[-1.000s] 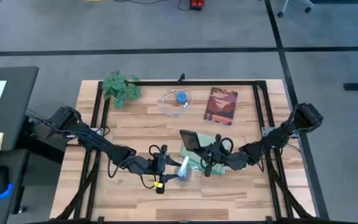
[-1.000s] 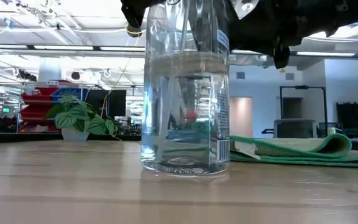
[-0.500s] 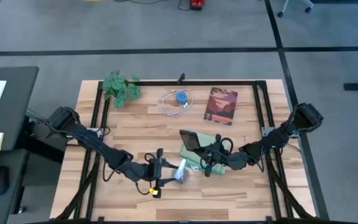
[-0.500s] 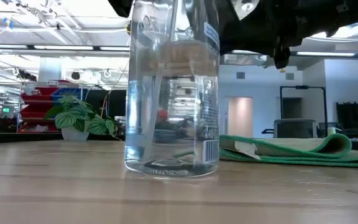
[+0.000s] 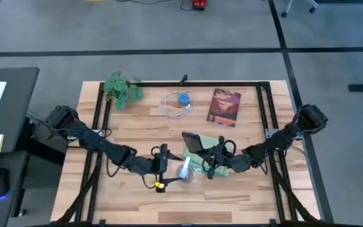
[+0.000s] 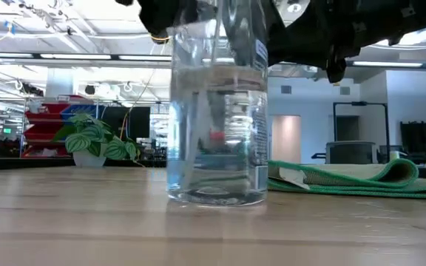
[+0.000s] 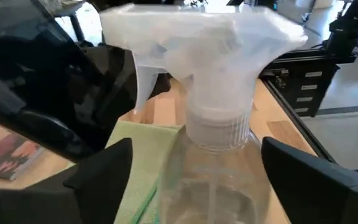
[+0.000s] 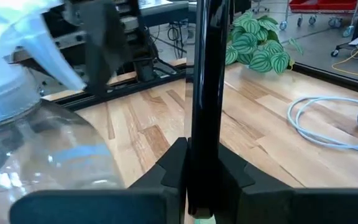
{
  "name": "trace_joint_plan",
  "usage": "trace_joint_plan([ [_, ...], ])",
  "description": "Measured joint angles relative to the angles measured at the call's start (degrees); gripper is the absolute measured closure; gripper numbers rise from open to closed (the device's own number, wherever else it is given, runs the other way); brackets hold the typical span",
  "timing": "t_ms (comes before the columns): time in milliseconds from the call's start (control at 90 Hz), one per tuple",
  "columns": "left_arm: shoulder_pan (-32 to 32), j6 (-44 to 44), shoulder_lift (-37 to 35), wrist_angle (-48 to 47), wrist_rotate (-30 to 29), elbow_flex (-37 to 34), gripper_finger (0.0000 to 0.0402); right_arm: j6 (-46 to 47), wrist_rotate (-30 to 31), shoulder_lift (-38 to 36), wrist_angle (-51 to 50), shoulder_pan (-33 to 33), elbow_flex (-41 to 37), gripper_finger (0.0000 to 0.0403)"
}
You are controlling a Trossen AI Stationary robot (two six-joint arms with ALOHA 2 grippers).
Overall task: Apply microfiber cloth
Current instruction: Spray the front of the black cellphone with the spray bottle
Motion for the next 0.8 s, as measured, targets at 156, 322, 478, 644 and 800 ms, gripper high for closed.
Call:
trace_joint_plan([
  [156, 1.2, 1.0, 0.0, 0.4, 0.6, 0.0, 0.0062, 0.0, 0.0, 0.0, 0.0, 0.0, 0.0, 0.0371],
  [322, 1.1, 6.0, 0.1, 5.2, 2.7, 0.0, 0.0062, 0.0, 0.0, 0.0, -0.1, 0.0, 0.0, 0.0371],
  [478, 0.8, 8.1, 0.1, 6.1, 2.8, 0.0, 0.0062, 0.1, 0.0, 0.0, -0.1, 0.0, 0.0, 0.0371],
  [644, 1.1, 4.8, 0.1, 6.4, 2.6, 0.0, 0.0062, 0.1, 0.0, 0.0, -0.1, 0.0, 0.0, 0.0371],
  [800, 1.1, 3.9, 0.1, 6.1, 2.4, 0.0, 0.0062, 0.1, 0.0, 0.0, -0.1, 0.0, 0.0, 0.0371],
])
